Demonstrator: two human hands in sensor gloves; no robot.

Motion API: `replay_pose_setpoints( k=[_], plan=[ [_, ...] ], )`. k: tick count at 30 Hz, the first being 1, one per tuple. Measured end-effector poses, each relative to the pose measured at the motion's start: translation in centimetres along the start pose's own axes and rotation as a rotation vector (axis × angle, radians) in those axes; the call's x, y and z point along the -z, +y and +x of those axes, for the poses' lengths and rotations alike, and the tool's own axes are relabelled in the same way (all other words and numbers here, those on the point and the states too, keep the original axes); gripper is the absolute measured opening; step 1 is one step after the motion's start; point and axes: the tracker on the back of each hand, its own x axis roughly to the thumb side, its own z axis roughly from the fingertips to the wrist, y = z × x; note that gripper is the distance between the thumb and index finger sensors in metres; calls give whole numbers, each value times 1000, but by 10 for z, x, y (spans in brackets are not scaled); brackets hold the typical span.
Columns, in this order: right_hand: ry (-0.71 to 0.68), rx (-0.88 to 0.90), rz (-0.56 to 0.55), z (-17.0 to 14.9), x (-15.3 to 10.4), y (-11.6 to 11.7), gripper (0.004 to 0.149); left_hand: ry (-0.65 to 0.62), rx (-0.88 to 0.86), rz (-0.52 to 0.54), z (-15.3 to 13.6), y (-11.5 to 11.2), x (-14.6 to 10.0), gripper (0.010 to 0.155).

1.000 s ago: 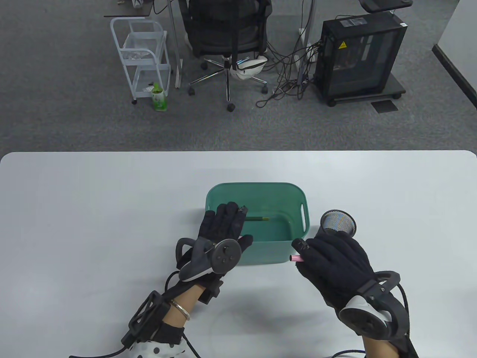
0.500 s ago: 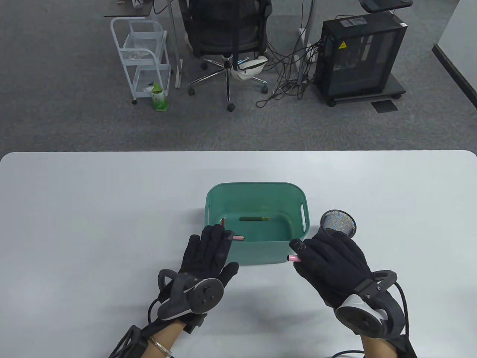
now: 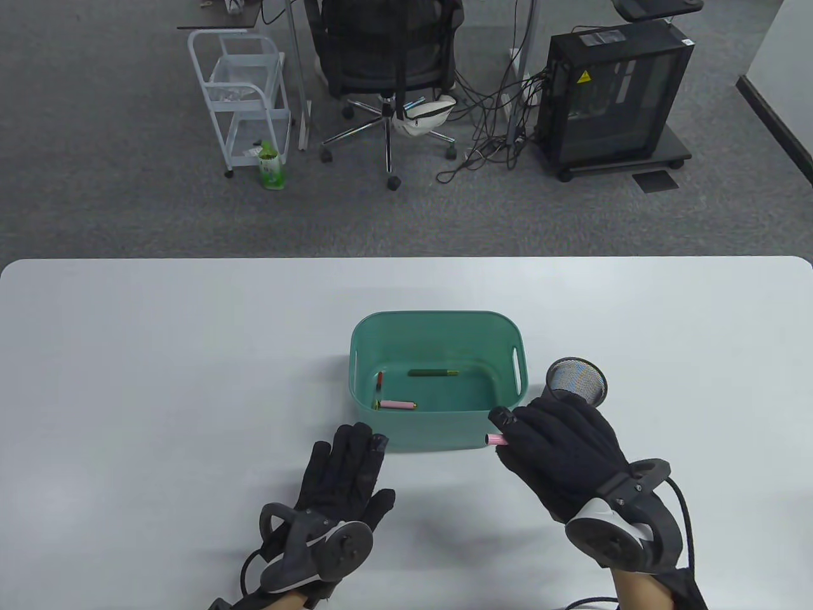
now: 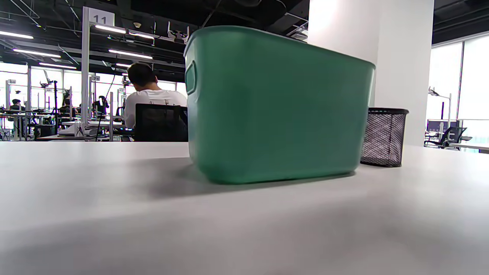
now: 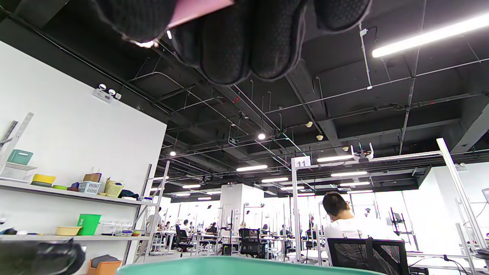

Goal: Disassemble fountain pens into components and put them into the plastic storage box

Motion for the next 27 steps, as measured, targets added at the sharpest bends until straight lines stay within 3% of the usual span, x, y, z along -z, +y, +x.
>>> replay_pose_setpoints(
  k=[27],
  plan=[
    [-32, -15, 64, 9, -1, 14, 46, -56, 24, -73, 11, -8, -1, 73]
  ],
)
